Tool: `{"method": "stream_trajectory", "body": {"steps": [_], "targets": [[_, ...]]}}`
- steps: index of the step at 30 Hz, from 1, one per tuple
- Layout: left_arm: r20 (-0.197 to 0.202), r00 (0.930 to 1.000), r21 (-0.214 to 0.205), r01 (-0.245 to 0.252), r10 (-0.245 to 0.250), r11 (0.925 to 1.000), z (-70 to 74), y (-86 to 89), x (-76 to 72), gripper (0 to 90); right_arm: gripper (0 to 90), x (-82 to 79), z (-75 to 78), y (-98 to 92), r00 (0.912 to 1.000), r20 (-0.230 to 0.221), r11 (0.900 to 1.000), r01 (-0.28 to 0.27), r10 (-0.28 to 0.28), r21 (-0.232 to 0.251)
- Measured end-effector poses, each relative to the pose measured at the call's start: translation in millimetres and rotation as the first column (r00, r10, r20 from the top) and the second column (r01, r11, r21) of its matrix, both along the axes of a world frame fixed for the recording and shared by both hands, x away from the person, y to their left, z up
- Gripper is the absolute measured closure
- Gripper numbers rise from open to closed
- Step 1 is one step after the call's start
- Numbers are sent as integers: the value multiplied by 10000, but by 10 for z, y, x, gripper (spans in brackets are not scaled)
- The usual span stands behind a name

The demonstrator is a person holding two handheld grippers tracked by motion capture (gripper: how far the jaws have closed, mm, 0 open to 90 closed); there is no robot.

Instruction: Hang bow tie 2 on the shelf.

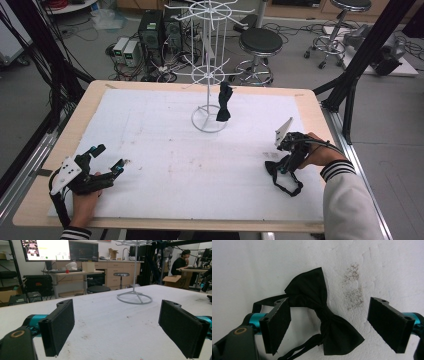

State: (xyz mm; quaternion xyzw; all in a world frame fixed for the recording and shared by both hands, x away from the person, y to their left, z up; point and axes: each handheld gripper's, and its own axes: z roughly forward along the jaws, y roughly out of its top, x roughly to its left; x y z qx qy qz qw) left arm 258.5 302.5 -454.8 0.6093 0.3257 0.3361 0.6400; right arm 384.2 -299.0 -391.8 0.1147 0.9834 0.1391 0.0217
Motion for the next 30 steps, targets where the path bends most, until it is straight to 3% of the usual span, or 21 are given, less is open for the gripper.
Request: {"method": "stream_trajectory", "body": {"steps": [18,25,30], "targets": [[-5,10000,0,-5,5,10000,1,1,-1,138,505,38,-91,43,9983,-511,9975,-323,290,-636],[-1,10000,15,2,-2,10000,0,1,-2,138,720,31,-95,40,9969,-490,9939,-662,620,-885],[5,10000,15,0,0,10000,0,1,-2,138,752,28,-95,56,9958,-507,9916,-809,761,-1009]]}}
